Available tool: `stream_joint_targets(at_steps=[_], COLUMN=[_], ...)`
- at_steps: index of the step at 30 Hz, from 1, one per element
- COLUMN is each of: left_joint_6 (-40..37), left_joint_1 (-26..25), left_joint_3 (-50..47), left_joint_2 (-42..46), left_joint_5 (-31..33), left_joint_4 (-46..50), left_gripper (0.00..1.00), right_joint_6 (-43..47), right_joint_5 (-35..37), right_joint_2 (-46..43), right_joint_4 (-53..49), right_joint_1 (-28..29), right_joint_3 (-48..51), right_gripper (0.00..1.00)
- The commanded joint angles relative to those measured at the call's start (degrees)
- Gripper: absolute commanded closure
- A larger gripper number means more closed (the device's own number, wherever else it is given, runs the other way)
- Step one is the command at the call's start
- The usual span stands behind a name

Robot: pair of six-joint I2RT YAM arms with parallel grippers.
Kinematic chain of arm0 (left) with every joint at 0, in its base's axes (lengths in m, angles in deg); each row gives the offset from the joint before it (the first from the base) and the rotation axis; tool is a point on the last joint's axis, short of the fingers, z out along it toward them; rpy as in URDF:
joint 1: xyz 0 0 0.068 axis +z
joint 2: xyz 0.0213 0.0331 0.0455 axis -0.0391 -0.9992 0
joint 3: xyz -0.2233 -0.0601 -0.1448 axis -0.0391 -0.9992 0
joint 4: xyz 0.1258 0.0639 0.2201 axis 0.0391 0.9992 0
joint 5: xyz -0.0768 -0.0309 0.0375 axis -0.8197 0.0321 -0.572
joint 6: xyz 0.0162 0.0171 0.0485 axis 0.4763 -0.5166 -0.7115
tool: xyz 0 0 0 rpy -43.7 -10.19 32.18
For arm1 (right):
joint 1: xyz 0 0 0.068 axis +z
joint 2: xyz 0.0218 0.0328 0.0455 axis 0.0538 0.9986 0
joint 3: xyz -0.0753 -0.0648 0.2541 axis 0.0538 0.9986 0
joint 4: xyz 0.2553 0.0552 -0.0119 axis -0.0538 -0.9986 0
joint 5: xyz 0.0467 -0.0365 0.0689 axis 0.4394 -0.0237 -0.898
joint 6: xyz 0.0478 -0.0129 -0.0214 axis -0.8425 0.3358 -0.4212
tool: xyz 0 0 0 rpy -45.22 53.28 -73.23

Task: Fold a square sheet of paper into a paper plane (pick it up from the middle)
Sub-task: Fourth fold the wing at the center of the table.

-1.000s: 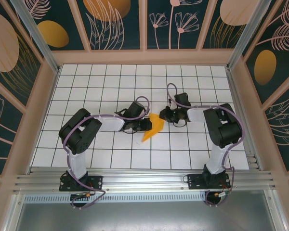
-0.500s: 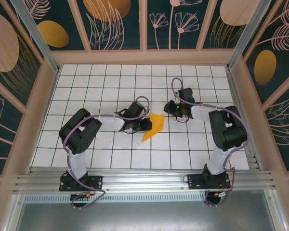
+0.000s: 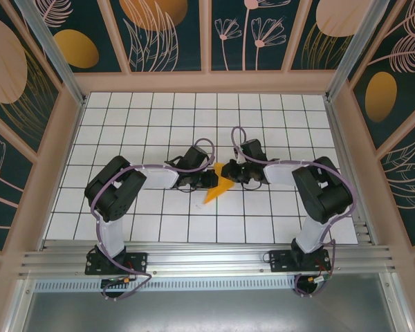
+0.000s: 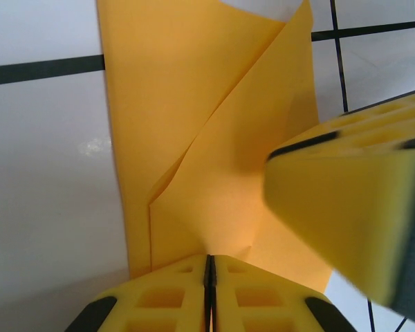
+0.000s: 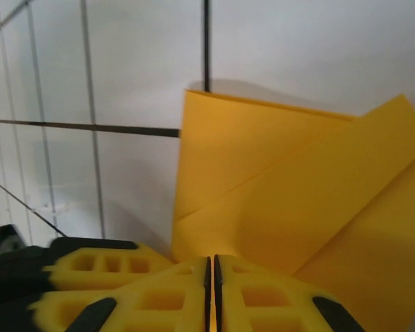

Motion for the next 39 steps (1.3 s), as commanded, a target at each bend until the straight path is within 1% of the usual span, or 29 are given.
stream_joint_targets(at_steps=[1,5,9,13,15,18,25,31,39], left_joint_6=[0.84,1.32,1.90,2.75,2.77,2.74,0.92,-0.31,-1.08], left_joint_1=[0.21,0.25,0.33,0.30,0.26,0.28,0.22,0.25,0.23], left_joint_3=[-0.60,0.31,0.05,-0.98,-0.98,-2.42,-4.15,-5.73,-7.85], left_joint_2=[-0.28,2.31,4.45,4.02,3.18,2.48,2.09,2.54,3.04], left_joint_5=[0.77,-1.51,-6.42,-9.97,-10.85,-11.25,-11.44,-7.41,-6.60], left_joint_4=[2.67,1.93,-1.22,-4.10,-4.19,-4.00,-1.14,2.05,3.65], left_gripper=[0.88,0.82,0.73,0.72,0.74,0.78,0.78,0.78,0.79], right_joint_6=[-0.96,-0.48,0.31,0.79,0.97,0.98,0.89,0.80,0.89], right_joint_5=[-1.18,-1.08,-1.49,-2.35,-1.97,-1.71,-0.60,0.50,1.04], right_joint_2=[2.25,3.27,3.65,2.75,2.66,3.24,4.95,5.88,7.00], right_joint_4=[0.72,0.47,0.45,0.93,0.40,-0.15,-1.63,-2.61,-3.34], right_joint_1=[0.32,0.23,0.23,0.27,0.14,0.15,0.14,0.14,0.14], right_joint_3=[-0.91,-0.39,-0.08,0.12,-0.36,-0.67,-1.25,-1.71,-2.08], right_gripper=[0.88,0.88,0.88,0.88,0.87,0.87,0.87,0.88,0.88])
